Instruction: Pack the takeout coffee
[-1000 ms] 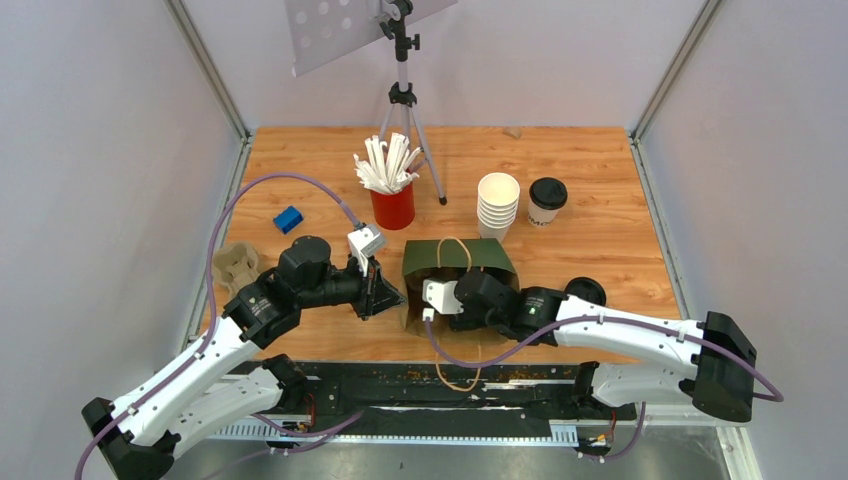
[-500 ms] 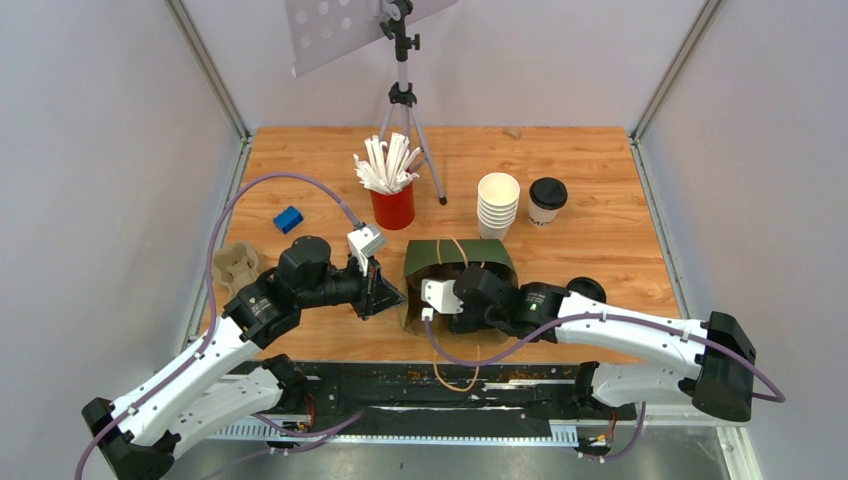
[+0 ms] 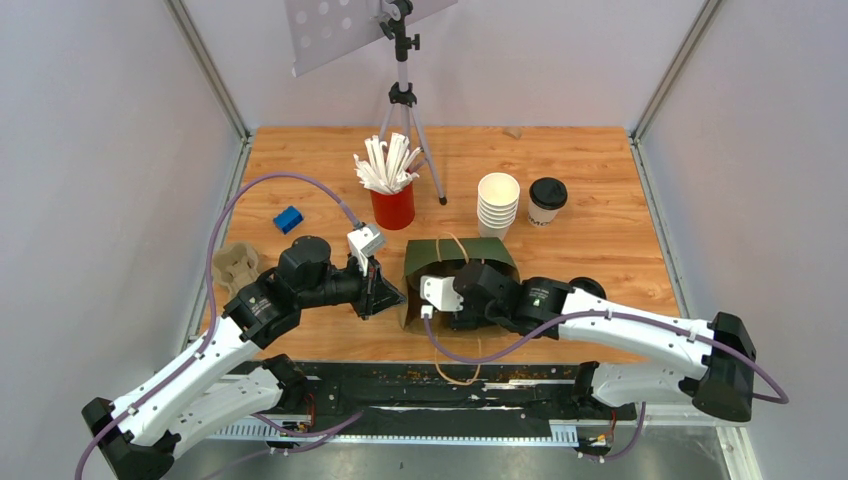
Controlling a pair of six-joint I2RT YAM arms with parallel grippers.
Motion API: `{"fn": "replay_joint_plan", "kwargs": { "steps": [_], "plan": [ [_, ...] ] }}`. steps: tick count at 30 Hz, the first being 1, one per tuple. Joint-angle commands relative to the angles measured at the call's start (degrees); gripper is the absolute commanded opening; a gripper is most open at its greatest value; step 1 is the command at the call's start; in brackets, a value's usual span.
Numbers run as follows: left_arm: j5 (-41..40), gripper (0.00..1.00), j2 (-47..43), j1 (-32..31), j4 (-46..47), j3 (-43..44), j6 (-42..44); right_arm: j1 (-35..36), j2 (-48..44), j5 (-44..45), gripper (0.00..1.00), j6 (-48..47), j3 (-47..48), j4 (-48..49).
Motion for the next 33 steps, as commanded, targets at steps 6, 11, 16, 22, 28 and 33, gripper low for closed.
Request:
{"fn": "replay_joint_plan", "kwargs": {
  "steps": [6,11,16,22,28,33],
  "plan": [
    [0.1,0.15,0.08,0.04,1.0,1.39,0.34,0.36,-3.98,-3.05,0.78,2.31,0.67,-0.58],
    [0.23,0.15,0.02,0.04,0.98,1.39,0.19,0.34,-4.77,-3.35,0.64,3.13,0.02,0.21],
    [0.4,0.15,-0.04,0.04,1.01,1.4,0.04,0.34,-5.06,-3.59,0.4,3.51,-1.28,1.93],
    [1.3,0.15,-0.2,0.04,1.34,1.3,-0.01,0.23,-4.62,-2.54,0.29,3.4,-4.15,6.57],
    [2.31,0.15,-0.31,0.04,1.7,1.24,-0.01,-0.26,-2.99,-1.09,0.28,3.13,-5.52,10.26],
    [2.98,0.15,-0.55,0.04,1.74,1.17,0.17,-0.88,-3.03,-0.3,0.27,3.3,-6.55,11.84]
  ]
}}
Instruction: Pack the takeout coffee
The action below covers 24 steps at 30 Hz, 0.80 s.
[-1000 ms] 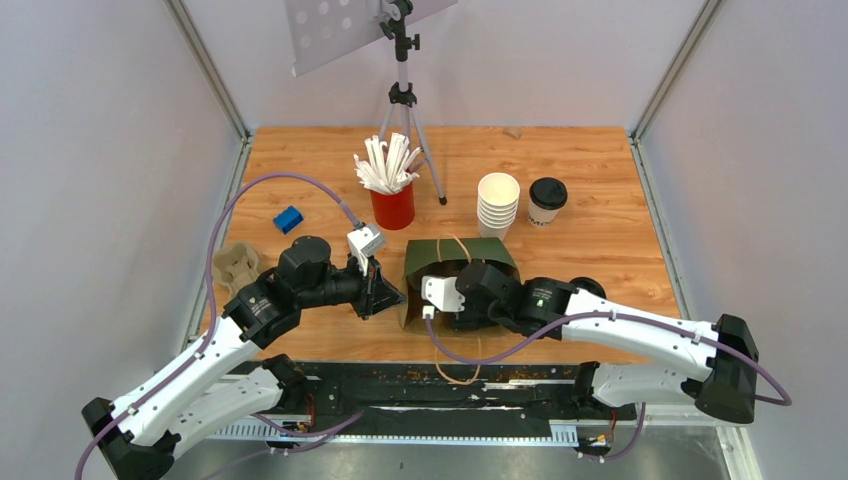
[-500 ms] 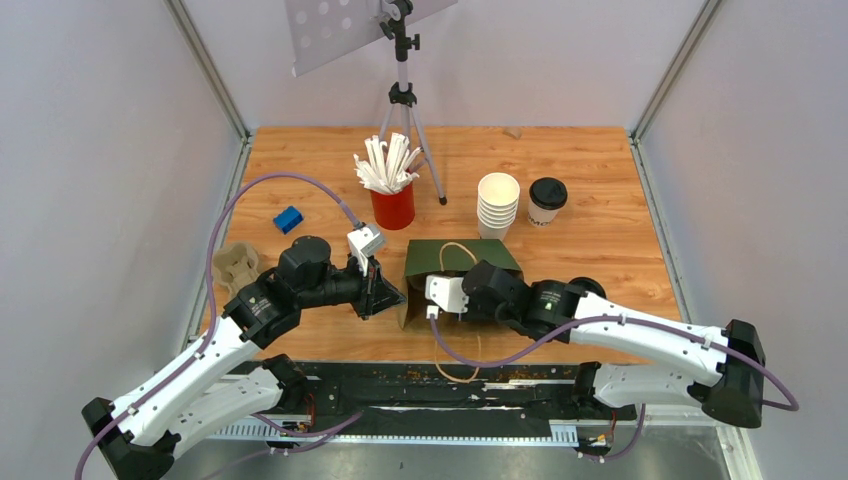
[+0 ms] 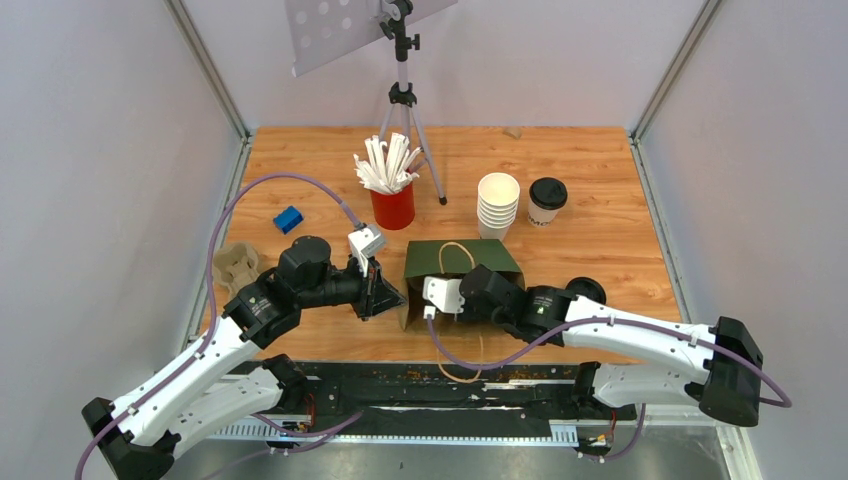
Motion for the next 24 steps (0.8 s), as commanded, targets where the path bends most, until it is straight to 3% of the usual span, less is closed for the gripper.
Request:
{"fn": "replay_joint_plan", "kwargs": {
  "steps": [1,24],
  "plan": [
    [2.03,0.15,-0.55,0.04,1.81,1.13,0.35,-0.75,-0.2,1.63,0.27,0.52,-0.72,4.45],
    [3.2,0.16,-1.74,0.04,2.85,0.38,-0.16,-2.22,0.8,2.92,0.24,1.35,-3.05,6.29]
  ]
}}
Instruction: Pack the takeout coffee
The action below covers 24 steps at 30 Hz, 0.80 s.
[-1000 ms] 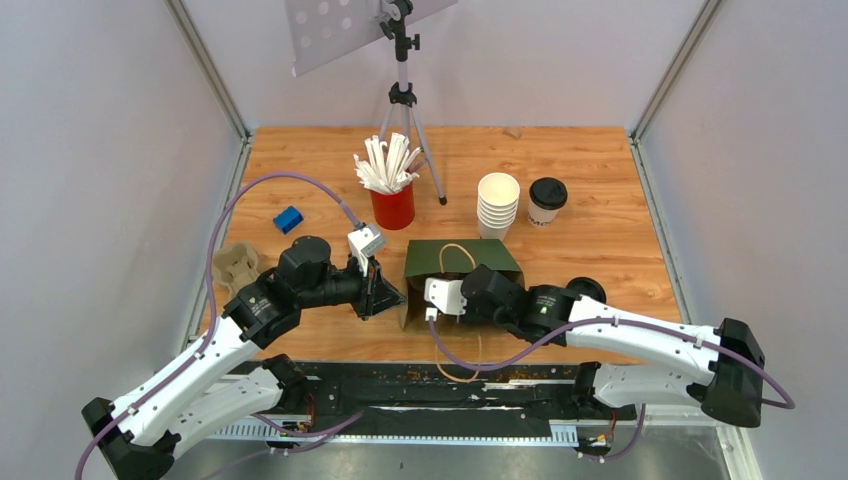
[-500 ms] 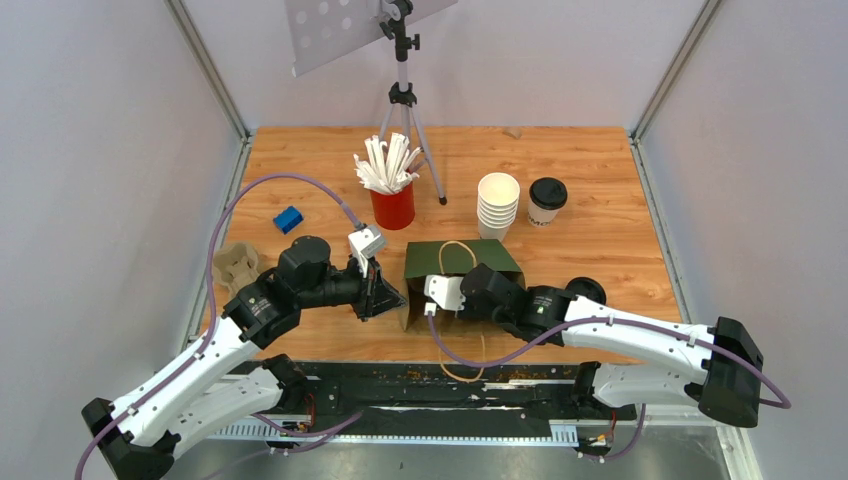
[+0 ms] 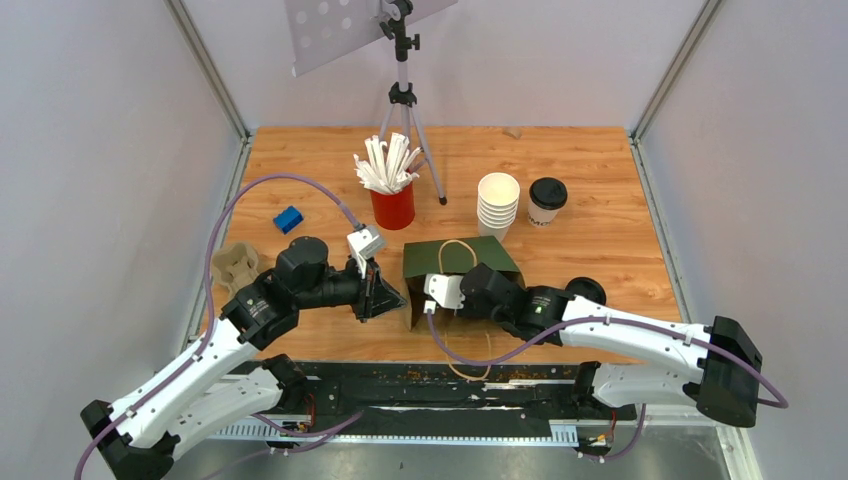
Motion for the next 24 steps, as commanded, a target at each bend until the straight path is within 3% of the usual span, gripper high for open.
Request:
{"fn": "replay_joint_plan", "kwargs": {
  "steps": [1,9,24],
  "plan": [
    [1.43,0.16,-1.04,0.04,2.61,0.34,-0.12,-0.79,0.22,1.03,0.24,1.36,-0.84,1.94],
    [0.72,0.16,-1.06,0.02,2.0,0.71,-0.07,-0.9,-0.11,0.36,0.25,1.71,0.91,0.56],
    [-4.42,0.16,-0.12,0.04,-4.57,4.85,0.27,0.81,-4.3,-16.04,0.44,5.61,15.93,-18.15]
  ]
}}
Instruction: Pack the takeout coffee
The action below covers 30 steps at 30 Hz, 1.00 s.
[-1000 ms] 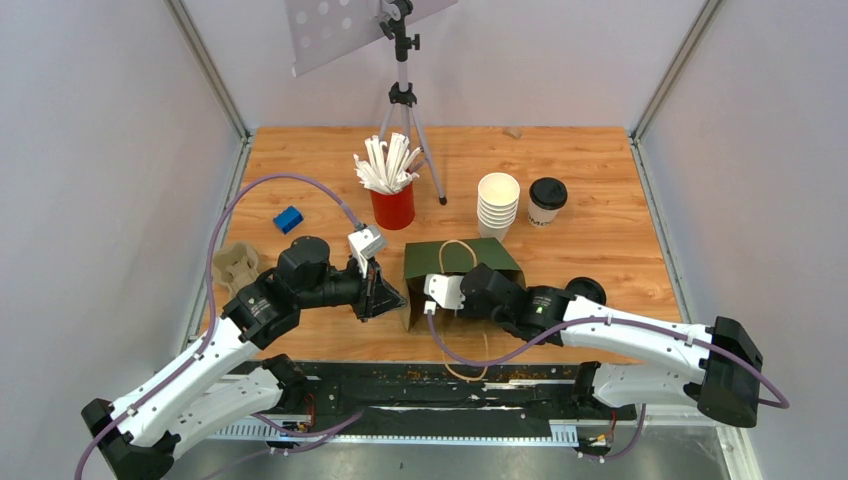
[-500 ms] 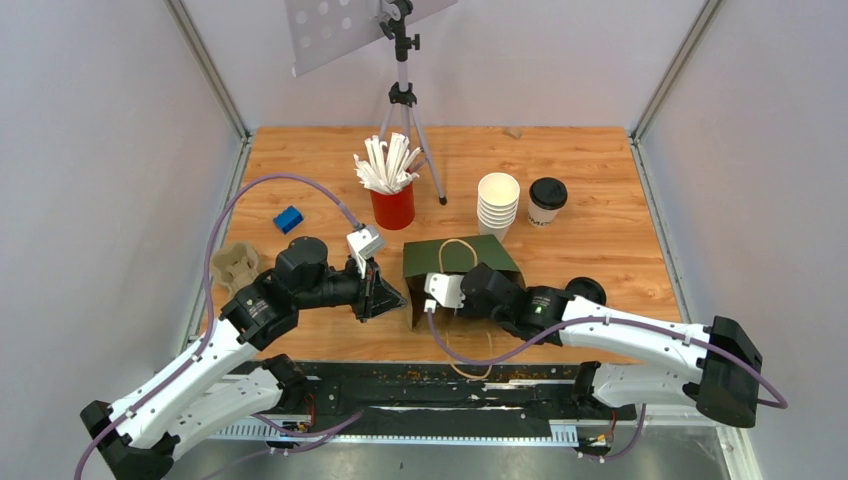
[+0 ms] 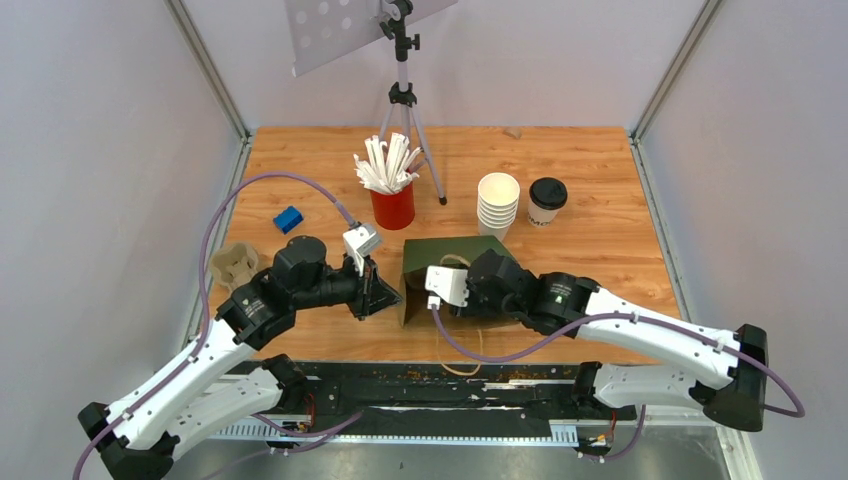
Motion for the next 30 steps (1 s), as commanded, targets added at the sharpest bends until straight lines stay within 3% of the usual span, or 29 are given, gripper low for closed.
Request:
{"fn": "replay_joint_plan", "kwargs": {
  "steps": [1,10,16,19,22,30],
  "plan": [
    [-1.19,0.16,0.46,0.04,-2.72,4.17,0.34,0.5,-2.27,-8.5,0.46,2.98,6.27,-5.73],
    [-2.12,0.16,2.41,0.04,-6.54,8.2,0.99,0.54,-1.86,-21.9,0.67,9.95,15.61,-11.29],
    [-2.61,0.16,2.84,0.04,-7.26,8.49,1.82,0.54,3.04,-27.83,0.81,15.56,31.49,-16.02],
    [-2.7,0.16,2.97,0.0,-7.42,8.38,2.37,0.4,5.76,-25.07,0.84,16.03,37.77,-17.47],
    [-3.1,0.16,3.13,0.04,-8.03,8.64,3.12,-0.63,7.06,-16.98,0.85,17.96,42.11,-15.26],
    [-3.71,0.15,3.27,0.04,-9.24,10.47,2.85,-11.66,10.06,-7.85,0.86,24.96,47.6,-13.45]
  ]
}}
